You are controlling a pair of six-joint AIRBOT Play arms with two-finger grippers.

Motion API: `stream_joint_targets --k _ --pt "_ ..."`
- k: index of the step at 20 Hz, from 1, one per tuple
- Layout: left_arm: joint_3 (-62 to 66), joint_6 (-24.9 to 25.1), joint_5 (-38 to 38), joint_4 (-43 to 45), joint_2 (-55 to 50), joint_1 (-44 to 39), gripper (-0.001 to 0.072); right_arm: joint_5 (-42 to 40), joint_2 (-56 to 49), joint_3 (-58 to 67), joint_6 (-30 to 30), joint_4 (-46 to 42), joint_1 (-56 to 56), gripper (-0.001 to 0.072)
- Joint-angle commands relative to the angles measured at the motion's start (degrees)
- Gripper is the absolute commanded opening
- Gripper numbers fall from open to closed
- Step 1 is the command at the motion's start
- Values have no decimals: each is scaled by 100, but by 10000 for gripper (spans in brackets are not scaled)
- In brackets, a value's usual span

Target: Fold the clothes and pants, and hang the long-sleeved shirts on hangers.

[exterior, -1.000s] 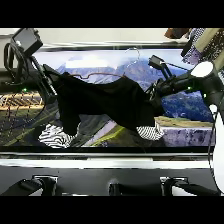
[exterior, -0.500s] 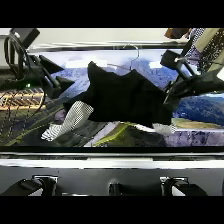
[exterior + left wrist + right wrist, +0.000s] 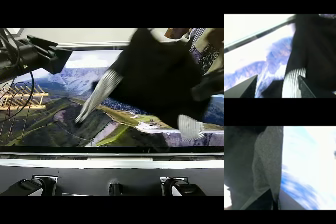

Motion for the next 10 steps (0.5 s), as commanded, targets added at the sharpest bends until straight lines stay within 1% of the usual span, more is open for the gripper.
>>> stream_joint_targets --k 1,2,4,8,10 --pt "-2 -393 155 0 -4 -4 569 -337 330 7 2710 -2968 -2 27" --pt "-2 -393 155 -4 -4 -4 568 -247 369 11 3381 -3563 -2 27" --pt "-2 -393 155 -17 -4 -4 568 -28 374 52 4017 -4266 -2 26" --pt "-2 -393 155 -17 -4 -4 568 466 350 90 5182 -4725 -4 26" --pt "-2 -393 155 -17 -4 -4 568 549 258 221 5510 -4715 -4 26"
